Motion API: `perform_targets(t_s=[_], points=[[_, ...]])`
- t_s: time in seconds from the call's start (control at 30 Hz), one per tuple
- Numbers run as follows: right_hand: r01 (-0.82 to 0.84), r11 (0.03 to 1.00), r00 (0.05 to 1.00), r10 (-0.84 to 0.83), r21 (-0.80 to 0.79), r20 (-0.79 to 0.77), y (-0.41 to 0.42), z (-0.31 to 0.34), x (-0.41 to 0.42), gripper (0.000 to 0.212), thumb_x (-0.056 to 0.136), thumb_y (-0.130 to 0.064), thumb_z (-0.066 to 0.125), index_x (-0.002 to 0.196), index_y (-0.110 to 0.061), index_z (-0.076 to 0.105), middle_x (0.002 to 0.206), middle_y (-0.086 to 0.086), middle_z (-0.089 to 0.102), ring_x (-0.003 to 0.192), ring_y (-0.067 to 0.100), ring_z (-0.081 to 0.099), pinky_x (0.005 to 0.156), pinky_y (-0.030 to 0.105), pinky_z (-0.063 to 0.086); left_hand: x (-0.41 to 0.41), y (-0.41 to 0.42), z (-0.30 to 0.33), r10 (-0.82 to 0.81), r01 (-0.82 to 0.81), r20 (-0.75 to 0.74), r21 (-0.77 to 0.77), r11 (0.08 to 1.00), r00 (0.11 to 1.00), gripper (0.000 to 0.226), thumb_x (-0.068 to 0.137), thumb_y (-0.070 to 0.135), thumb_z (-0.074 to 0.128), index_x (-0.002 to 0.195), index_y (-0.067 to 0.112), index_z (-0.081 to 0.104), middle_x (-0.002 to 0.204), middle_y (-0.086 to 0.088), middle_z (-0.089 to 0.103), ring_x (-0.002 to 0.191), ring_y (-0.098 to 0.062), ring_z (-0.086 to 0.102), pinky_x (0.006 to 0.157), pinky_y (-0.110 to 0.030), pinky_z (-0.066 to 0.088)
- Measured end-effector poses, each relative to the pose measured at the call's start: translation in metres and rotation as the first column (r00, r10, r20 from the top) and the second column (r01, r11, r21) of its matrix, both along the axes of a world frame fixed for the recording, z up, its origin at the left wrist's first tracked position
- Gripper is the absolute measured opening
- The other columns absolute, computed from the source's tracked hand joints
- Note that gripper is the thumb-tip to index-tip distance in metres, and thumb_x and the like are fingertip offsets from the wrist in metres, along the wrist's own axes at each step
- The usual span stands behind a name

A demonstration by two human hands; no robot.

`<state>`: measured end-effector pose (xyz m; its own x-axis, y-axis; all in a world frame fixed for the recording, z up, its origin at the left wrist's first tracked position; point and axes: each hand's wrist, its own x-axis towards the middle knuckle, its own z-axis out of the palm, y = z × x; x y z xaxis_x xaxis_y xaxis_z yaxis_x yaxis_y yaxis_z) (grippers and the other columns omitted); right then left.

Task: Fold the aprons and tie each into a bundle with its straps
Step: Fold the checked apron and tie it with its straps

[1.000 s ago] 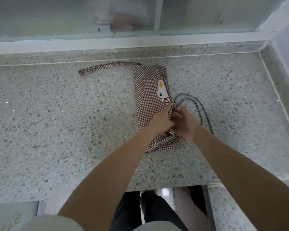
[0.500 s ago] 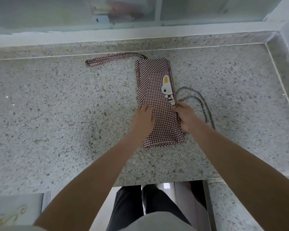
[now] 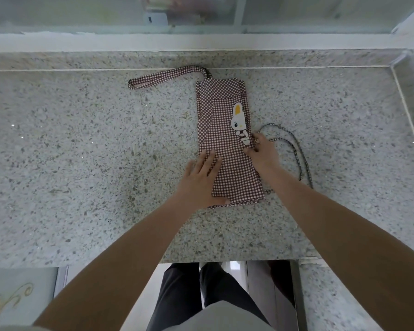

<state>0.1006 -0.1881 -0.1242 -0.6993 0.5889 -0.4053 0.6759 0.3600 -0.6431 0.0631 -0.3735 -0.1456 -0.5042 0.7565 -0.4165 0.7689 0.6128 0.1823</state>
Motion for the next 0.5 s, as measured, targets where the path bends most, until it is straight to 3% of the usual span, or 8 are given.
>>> perform_targets(t_s=[0.1,0.17,0.23,0.3,0.37,0.43,0.5], points=[[-0.115,0.984,0.992,0.120,0.135,-0.033,-0.010,0.003,0.007,0.066,0.089,0.000,0.047,0.147,-0.021,0.023,0.139,0.014,0.035,0.123,0.029,0.042,0.095,0.039,0.041,0.001,-0.001,-0.002,-0.001,0.001,-0.022,-0.003,1.000,1.000,0.116,0.072,0.079,0.046,0.149,0.017,-0.013,0.156,-0.006,-0.021,0.144,-0.025,-0.019,0.115,-0.050,-0.003],[-0.283,0.886,0.959,0.273,0.367,0.078,-0.013,0.003,0.014,0.076,0.087,0.005,0.043,0.149,-0.029,0.015,0.146,0.012,0.019,0.132,0.030,0.027,0.097,0.041,0.041,0.000,0.001,-0.001,0.008,-0.008,-0.019,-0.013,1.000,1.000,0.118,0.069,0.080,0.049,0.149,0.019,-0.013,0.156,-0.006,-0.021,0.144,-0.025,-0.018,0.115,-0.052,-0.002],[-0.458,0.770,0.889,0.414,0.444,0.198,-0.008,0.000,0.018,0.071,0.089,0.001,0.043,0.149,-0.027,0.017,0.154,0.006,0.011,0.140,0.027,0.014,0.106,0.043,0.036,-0.001,0.005,0.000,0.014,-0.015,-0.024,-0.035,0.999,1.000,0.122,0.066,0.081,0.051,0.149,0.020,-0.014,0.156,-0.005,-0.020,0.144,-0.025,-0.017,0.114,-0.053,-0.004],[-0.574,0.739,0.818,0.504,0.352,0.276,0.000,-0.002,0.018,0.065,0.091,-0.007,0.045,0.149,-0.021,0.017,0.157,-0.001,0.006,0.144,0.024,0.010,0.112,0.045,0.030,-0.003,0.008,0.000,0.018,-0.020,-0.039,-0.050,0.999,0.999,0.126,0.062,0.083,0.053,0.148,0.021,-0.015,0.156,-0.006,-0.020,0.144,-0.026,-0.017,0.113,-0.053,-0.006],[-0.655,0.718,0.748,0.571,0.236,0.339,0.009,-0.003,0.019,0.074,0.092,-0.022,0.052,0.151,-0.019,0.007,0.158,-0.004,-0.004,0.146,0.021,0.006,0.117,0.042,0.021,-0.005,0.010,-0.001,0.036,-0.039,-0.064,-0.057,0.998,0.997,0.132,0.057,0.087,0.052,0.148,0.022,-0.018,0.155,-0.009,-0.022,0.143,-0.028,-0.019,0.112,-0.053,-0.010],[-0.750,0.644,0.639,0.646,0.151,0.418,0.017,-0.002,0.020,0.104,0.082,-0.045,0.064,0.150,-0.018,-0.009,0.156,-0.006,-0.020,0.146,0.018,-0.006,0.119,0.041,0.006,-0.007,0.010,-0.002,0.059,-0.064,-0.072,-0.072,0.995,0.996,0.137,0.052,0.090,0.050,0.146,0.021,-0.022,0.153,-0.014,-0.027,0.142,-0.032,-0.022,0.111,-0.054,-0.012],[-0.826,0.553,0.528,0.691,0.109,0.494,0.024,-0.003,0.023,0.131,0.067,-0.056,0.073,0.146,-0.017,-0.024,0.151,-0.005,-0.035,0.143,0.014,-0.019,0.116,0.043,-0.005,-0.009,0.011,-0.003,0.061,-0.068,-0.067,-0.096,0.993,0.996,0.141,0.049,0.092,0.049,0.145,0.020,-0.025,0.151,-0.017,-0.030,0.141,-0.034,-0.024,0.111,-0.055,-0.012]])
